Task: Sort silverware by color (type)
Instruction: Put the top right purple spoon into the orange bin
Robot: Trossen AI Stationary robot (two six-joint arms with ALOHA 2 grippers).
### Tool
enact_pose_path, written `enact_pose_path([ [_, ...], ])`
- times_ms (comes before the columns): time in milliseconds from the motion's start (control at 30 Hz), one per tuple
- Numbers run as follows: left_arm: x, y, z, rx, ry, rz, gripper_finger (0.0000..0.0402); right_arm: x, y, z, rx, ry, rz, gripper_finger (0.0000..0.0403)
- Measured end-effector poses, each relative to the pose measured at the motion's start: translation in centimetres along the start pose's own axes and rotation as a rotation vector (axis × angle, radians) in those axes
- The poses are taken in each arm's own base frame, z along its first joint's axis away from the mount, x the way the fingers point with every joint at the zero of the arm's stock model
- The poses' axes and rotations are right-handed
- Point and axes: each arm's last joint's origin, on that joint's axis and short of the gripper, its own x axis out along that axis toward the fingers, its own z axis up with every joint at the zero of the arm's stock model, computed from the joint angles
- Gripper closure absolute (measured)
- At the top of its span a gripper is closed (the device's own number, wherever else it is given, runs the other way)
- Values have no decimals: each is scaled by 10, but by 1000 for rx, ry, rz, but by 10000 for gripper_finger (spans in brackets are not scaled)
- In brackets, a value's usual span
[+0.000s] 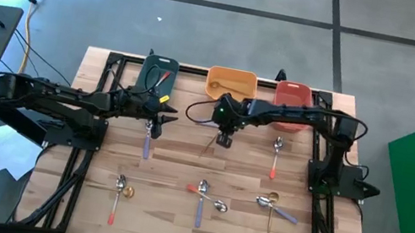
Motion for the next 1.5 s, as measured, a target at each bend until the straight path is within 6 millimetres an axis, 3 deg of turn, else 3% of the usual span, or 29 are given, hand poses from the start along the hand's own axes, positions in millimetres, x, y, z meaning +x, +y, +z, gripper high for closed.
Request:
enact_pose_path([
  [167, 0, 0, 0, 0, 2, 0, 287, -47, 1, -2, 20, 5, -72, 402],
  [300, 0, 0, -1, 0, 9, 0, 287, -91, -9, -15, 95, 31, -180, 402],
  [433, 0, 0, -1, 1, 6, 1, 287, -125, -34, -35, 252, 80, -294, 402],
  [567, 0, 0, -1, 0, 7, 2, 287, -143, -68, -57, 488, 136, -379, 402],
  [733, 0, 0, -1, 0, 7, 4, 287, -143, -109, -89, 789, 196, -386, 403],
  [867, 0, 1, -1, -9, 6, 37, 287, -136, -131, -119, 995, 242, -321, 403],
  [1000, 0, 2, 0, -34, 6, 90, 287, -134, -142, -141, 1159, 286, -350, 403],
  [1167, 0, 3, -1, -23, 7, 100, 287, -128, -154, -152, 1297, 221, -382, 403],
  [1500, 0, 3, -1, 18, 11, 100, 287, -98, -152, -171, 1339, 149, -343, 402],
])
